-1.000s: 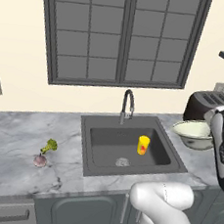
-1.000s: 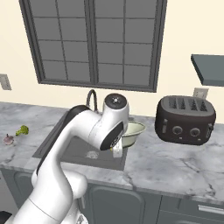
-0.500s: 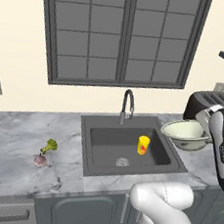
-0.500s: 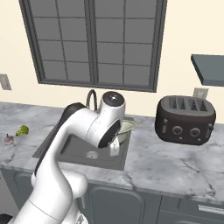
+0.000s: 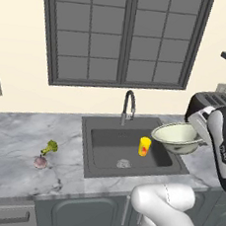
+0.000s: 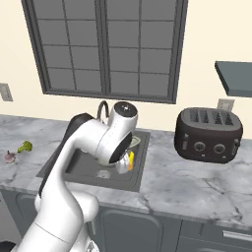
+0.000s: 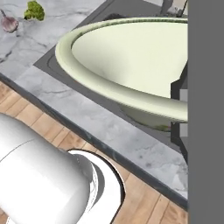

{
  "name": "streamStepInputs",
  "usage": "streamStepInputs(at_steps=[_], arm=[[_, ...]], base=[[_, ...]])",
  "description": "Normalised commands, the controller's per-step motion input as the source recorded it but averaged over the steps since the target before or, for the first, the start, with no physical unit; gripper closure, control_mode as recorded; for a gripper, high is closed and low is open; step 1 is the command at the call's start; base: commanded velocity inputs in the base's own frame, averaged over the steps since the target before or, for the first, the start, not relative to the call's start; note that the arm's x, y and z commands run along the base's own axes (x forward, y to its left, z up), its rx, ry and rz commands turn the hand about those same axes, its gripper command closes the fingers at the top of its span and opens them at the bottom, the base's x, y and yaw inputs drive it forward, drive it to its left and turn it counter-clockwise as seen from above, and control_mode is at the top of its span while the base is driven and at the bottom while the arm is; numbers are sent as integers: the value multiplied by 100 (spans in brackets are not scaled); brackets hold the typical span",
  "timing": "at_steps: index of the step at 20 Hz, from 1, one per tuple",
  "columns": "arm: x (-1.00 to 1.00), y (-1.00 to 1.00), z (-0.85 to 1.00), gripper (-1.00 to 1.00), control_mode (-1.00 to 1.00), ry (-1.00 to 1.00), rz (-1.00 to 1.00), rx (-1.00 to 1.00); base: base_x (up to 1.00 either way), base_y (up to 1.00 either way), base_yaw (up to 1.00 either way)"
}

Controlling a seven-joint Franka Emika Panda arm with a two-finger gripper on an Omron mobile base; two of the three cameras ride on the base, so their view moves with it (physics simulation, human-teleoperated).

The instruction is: Remove the garlic and broccoli from the sink. Then move the bowl and cup from the counter to the sink for washing.

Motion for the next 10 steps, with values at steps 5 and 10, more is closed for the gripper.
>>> streamStepInputs(at_steps=[5, 10], arm=[[9, 26, -6, 100, -100, 7, 10, 4], [9, 28, -7, 100, -100, 3, 7, 4]], base=[[0, 0, 0], [0, 0, 0]])
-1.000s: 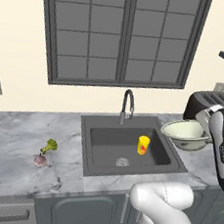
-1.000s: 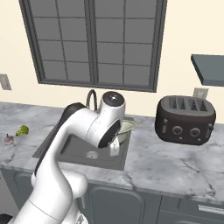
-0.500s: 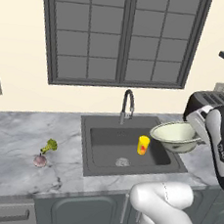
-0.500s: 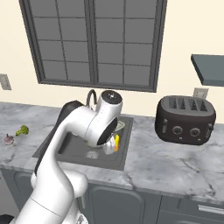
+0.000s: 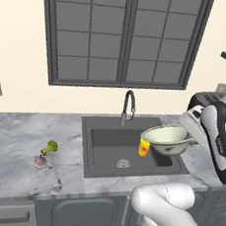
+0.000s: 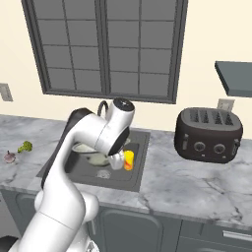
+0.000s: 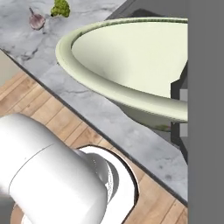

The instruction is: Remove the garlic and broccoli from the sink. Then move the bowl and cup from the counter to the sink for washing.

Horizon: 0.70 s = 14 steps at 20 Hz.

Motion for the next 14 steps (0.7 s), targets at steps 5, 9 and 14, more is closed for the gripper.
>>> streamStepInputs(at_steps=[5, 9, 14], arm=[[12, 27, -10, 100, -100, 2, 4, 3], [16, 27, -12, 100, -100, 3, 3, 4], [17, 25, -11, 100, -100, 2, 4, 6]], base=[[0, 0, 0], [0, 0, 0], [0, 0, 0]])
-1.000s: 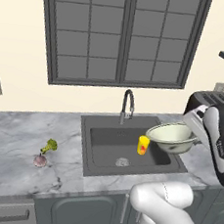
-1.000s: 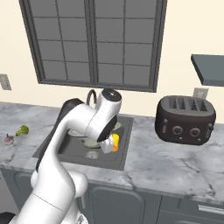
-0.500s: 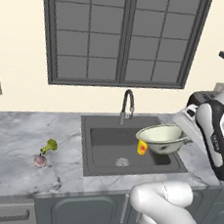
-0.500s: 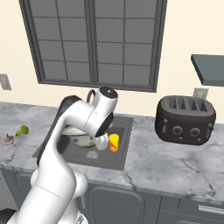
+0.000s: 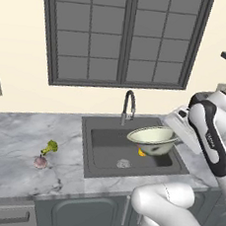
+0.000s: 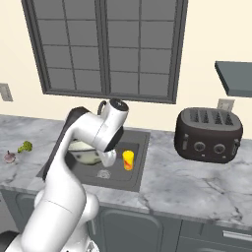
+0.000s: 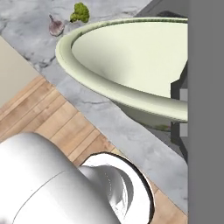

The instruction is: Remove the garlic and broccoli from the sink. Then move the bowl and cup from the counter to the sink for washing.

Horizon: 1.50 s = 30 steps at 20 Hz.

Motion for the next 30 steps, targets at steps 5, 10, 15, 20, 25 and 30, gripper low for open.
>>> streamStepInputs(at_steps=[5, 10, 15, 20, 25, 30], arm=[[17, 22, -15, 100, -100, 6, 5, 7], [18, 16, -16, 100, -100, 9, 2, 3], [21, 8, -15, 100, -100, 8, 3, 1], [21, 0, -15, 100, -100, 7, 2, 1], [17, 1, -15, 100, -100, 4, 3, 3], [20, 2, -14, 100, -100, 0, 4, 2]], base=[[0, 0, 0], [0, 0, 0], [0, 0, 0], [0, 0, 0], [0, 0, 0], [0, 0, 0]])
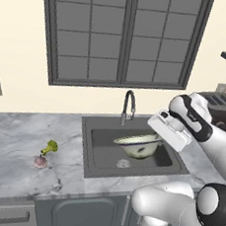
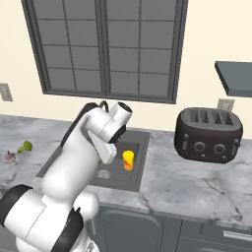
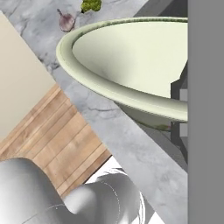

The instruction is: Remove the garlic and broccoli from the sink. Then move the bowl and cup from the counter to the sink for washing.

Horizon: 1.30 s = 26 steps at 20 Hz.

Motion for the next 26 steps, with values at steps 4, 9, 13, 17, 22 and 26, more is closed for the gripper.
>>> streamStepInputs(at_steps=[4, 9, 13, 17, 22, 26], arm=[[22, 3, -13, 100, -100, 0, 4, 3], [21, 1, -13, 100, -100, 0, 4, 5], [19, 3, -18, 100, -100, 0, 4, 5], [18, 4, -20, 100, -100, 0, 4, 6], [20, 3, -19, 100, -100, 0, 3, 5], [21, 3, -20, 100, -100, 1, 3, 2]], base=[[0, 0, 0], [0, 0, 0], [0, 0, 0], [0, 0, 0], [0, 0, 0], [0, 0, 0]])
